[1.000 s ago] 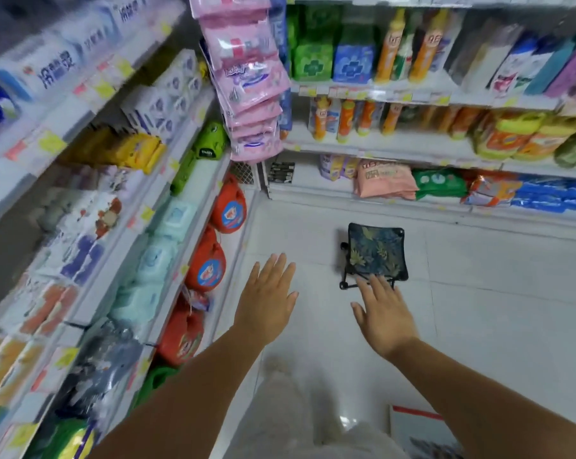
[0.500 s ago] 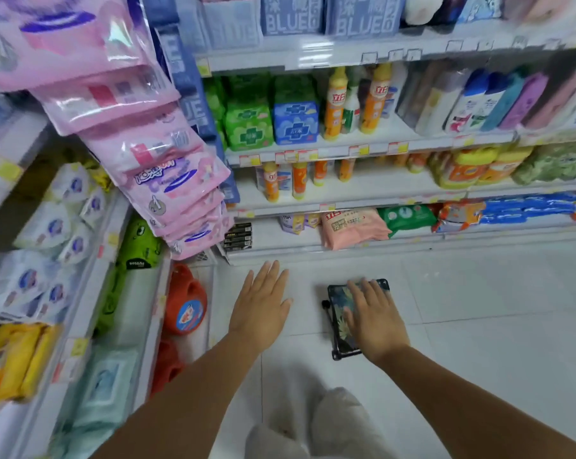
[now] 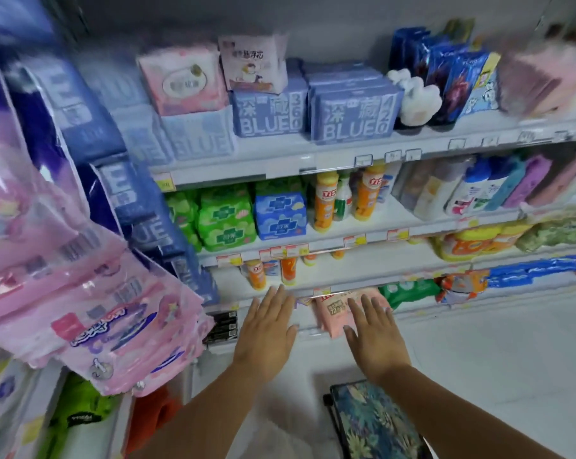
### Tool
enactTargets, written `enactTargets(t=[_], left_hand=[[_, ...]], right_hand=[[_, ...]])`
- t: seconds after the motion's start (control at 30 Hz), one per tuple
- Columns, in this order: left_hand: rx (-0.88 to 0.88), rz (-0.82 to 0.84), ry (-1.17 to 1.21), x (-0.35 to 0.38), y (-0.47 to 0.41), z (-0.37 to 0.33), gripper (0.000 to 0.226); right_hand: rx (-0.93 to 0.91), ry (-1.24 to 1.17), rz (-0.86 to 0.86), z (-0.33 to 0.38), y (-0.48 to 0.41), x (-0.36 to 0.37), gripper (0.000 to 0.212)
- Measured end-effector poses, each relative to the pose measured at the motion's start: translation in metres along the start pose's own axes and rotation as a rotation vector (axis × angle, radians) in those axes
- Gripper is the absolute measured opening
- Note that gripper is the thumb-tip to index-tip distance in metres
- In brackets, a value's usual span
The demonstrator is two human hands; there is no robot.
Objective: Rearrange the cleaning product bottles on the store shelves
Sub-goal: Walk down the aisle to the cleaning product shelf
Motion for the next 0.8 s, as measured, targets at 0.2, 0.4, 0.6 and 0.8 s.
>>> enactTargets(t=[0.2, 0.4, 0.6, 0.8], left_hand=[[0.098, -0.018, -0.032, 0.001, -0.09, 0.03, 0.063], [0.194, -0.035, -0.03, -0.01, -0.143, 0.034, 0.065], [0.247, 0.034, -0.052, -0.012, -0.179, 0.029, 0.059], [0.349, -0.054, -0.033, -0.005, -0.206, -0.003, 0.059]], right_hand=[[0.021, -0.028, -0.133, 0.016, -0.072, -0.011, 0.088], [0.115, -0.036, -0.207, 0.013, -0.099, -0.034, 0.075], [0.178, 0.001, -0.216, -0.004, -0.12, -0.056, 0.083], [0.168, 0.018, -0.223, -0.028, -0.146, -0.076, 0.085]])
Point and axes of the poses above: each hand's wrist, its own y-axis away from the middle knuckle, its own x-axis out of the palm, z = x × y, the point moved 5 cm from there along -y, towards the middle knuckle, and after that the axes turned 3 degrees about -z, right-handed, at the moved point
